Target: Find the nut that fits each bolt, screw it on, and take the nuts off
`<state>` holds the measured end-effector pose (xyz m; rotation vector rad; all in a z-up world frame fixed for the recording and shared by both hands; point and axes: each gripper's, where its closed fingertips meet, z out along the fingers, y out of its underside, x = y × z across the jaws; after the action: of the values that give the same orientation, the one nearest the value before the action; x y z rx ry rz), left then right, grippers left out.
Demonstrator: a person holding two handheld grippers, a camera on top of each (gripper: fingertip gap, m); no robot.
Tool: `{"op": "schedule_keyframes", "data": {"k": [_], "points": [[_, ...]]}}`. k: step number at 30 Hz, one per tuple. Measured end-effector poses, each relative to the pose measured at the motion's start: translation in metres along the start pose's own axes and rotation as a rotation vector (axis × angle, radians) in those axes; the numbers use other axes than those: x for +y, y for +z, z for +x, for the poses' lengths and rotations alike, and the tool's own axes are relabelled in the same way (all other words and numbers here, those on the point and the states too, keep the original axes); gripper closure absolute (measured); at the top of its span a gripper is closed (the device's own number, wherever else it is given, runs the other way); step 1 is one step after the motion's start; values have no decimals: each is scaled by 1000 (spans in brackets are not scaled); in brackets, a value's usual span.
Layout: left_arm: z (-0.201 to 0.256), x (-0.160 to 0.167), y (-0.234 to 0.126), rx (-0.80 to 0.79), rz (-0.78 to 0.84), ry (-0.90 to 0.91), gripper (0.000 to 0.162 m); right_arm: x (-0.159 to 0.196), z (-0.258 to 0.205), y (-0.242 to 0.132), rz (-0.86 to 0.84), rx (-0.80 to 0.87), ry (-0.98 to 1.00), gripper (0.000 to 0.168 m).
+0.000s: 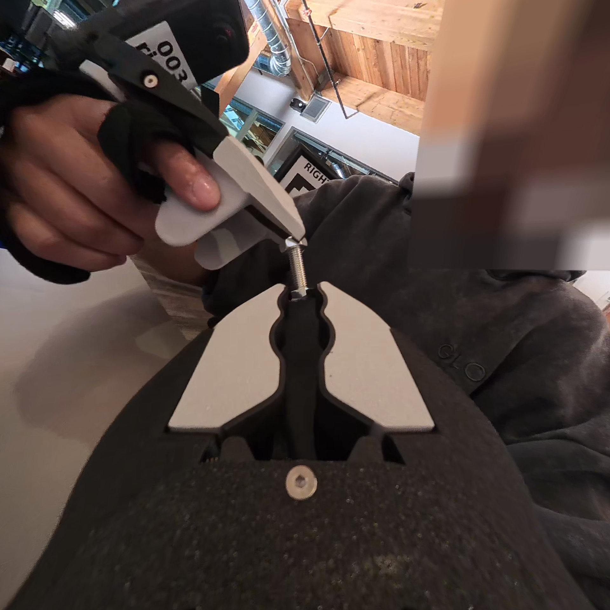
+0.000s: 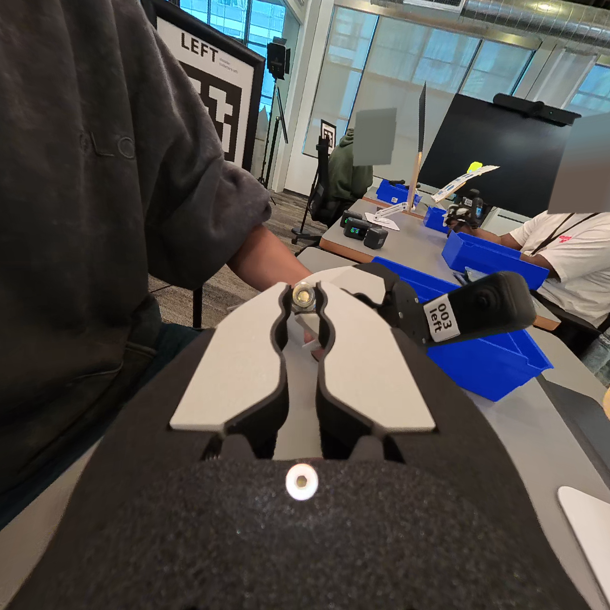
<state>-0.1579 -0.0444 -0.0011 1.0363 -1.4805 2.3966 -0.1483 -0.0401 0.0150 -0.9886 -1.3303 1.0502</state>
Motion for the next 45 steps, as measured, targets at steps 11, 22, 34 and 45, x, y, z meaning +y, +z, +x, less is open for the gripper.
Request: {"op": "schedule_keyframes", "data": {"k": [11, 22, 34, 45], "points": [[-14, -3, -8, -154, 16, 50, 147, 11, 9, -8, 32, 84, 114, 154], [-25, -1, -13, -370, 26, 134, 147, 23, 18, -13, 127, 247, 245, 154], [-27, 16, -8, -468, -66, 147, 148, 33, 4, -9, 23, 177, 330, 154], [-14, 4, -4, -365, -16, 118, 148, 16, -2, -6, 88, 154, 185, 154]]}}
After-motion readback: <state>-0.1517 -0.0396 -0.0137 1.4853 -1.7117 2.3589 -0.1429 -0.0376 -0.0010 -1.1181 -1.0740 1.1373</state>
